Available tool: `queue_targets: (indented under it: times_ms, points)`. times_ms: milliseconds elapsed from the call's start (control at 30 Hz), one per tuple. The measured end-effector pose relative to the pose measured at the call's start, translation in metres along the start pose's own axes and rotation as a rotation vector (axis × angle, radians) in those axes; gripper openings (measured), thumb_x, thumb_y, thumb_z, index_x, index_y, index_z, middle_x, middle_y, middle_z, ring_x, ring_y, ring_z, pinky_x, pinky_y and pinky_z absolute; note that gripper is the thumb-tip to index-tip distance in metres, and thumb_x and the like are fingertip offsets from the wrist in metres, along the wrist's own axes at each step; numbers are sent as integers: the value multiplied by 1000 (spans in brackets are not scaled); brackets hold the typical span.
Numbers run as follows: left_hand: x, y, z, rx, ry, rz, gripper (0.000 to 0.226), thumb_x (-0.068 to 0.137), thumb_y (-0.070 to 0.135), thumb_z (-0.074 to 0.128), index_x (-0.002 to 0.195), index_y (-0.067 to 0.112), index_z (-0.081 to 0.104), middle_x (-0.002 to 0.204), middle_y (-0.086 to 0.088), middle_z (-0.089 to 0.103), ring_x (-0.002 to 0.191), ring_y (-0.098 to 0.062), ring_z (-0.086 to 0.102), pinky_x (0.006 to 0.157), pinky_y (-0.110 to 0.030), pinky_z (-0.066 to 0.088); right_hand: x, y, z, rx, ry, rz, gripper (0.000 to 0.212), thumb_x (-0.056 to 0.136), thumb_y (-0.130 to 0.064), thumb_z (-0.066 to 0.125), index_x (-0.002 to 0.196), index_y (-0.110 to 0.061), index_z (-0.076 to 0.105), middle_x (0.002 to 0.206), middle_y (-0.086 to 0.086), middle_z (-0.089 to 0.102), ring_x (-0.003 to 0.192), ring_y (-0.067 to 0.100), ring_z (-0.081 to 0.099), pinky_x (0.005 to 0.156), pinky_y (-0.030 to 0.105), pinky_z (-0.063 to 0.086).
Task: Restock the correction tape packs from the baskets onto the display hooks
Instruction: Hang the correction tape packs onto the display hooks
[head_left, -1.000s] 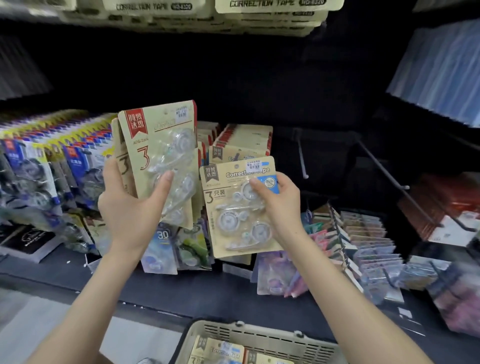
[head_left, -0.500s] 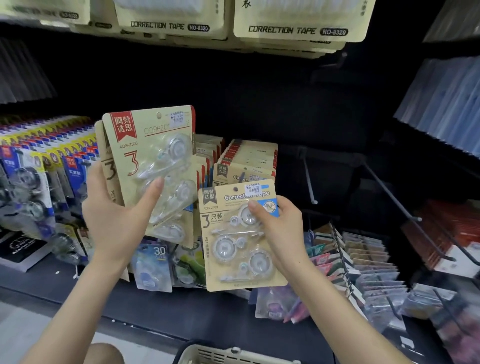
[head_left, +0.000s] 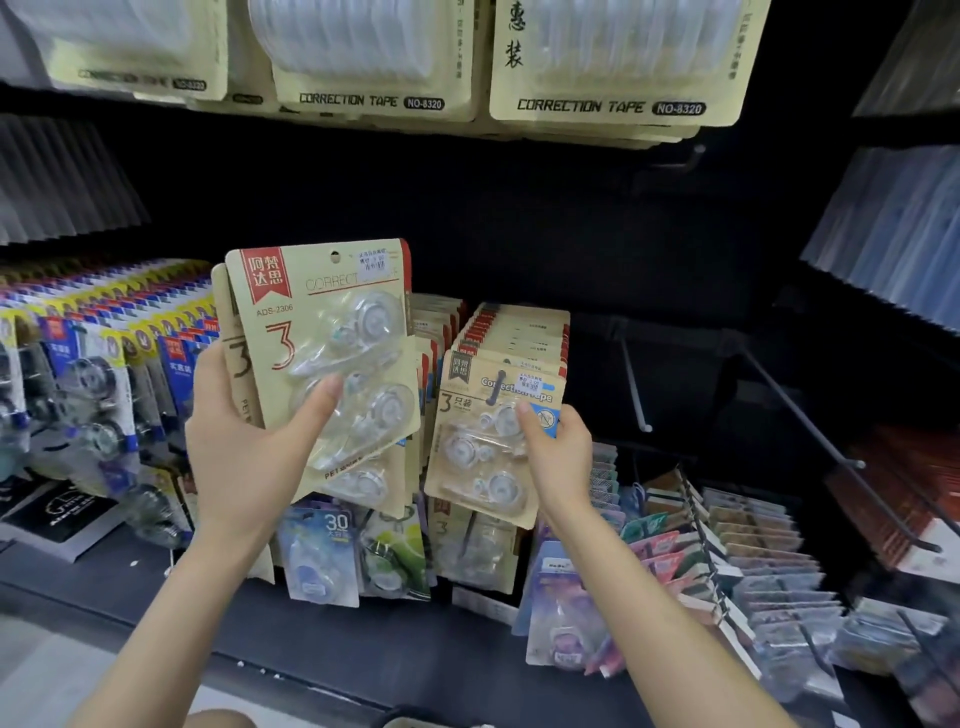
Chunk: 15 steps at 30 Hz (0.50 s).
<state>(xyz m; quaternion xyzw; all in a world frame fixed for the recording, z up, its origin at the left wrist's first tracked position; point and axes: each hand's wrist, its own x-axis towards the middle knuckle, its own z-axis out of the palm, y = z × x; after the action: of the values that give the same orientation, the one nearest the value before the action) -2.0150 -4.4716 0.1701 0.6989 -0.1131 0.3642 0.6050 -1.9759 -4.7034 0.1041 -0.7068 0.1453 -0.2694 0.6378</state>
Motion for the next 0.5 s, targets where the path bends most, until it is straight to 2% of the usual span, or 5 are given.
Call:
queue_targets:
  times_ms: [100,200,267,400,500]
  points:
    - [2,2,-7,-26,-57,-36,46,82,20,77,118,32,50,114,20,61,106,6,60,90,-17,48,0,-4,-10,-289,-24,-20,27,92,-36,66,104,-13,59,96,-3,66,90,20,65,74,38,52]
    - [4,4,-12,-134,-87,-140,44,75,23,80,105,41,53,112,11,68,105,-8,66,90,-33,52,-17,-21,-30,-519,81,-142,36,92,-42,63,115,-15,55,103,-5,61,94,17,62,67,30,41]
    - [4,4,-13,-230,-135,-249,46,66,29,84,102,38,56,105,10,72,98,-13,70,83,-38,56,-40,-46,-39,-426,73,-263,33,92,-46,62,113,-22,56,96,-13,62,87,9,61,68,25,43]
    - [-5,7,-5,-349,-377,-484,93,26,49,97,107,22,60,99,0,76,82,-21,74,60,-35,60,-72,-94,-37,-165,-300,-134,62,63,-71,65,109,-31,53,92,-13,67,84,2,64,77,28,53]
    - [-17,12,8,-391,-436,-523,84,36,30,95,111,19,59,99,-3,76,83,-24,74,65,-40,61,-76,-96,-30,-79,-340,-127,48,69,-46,82,107,-29,60,96,-10,73,86,7,71,79,37,59]
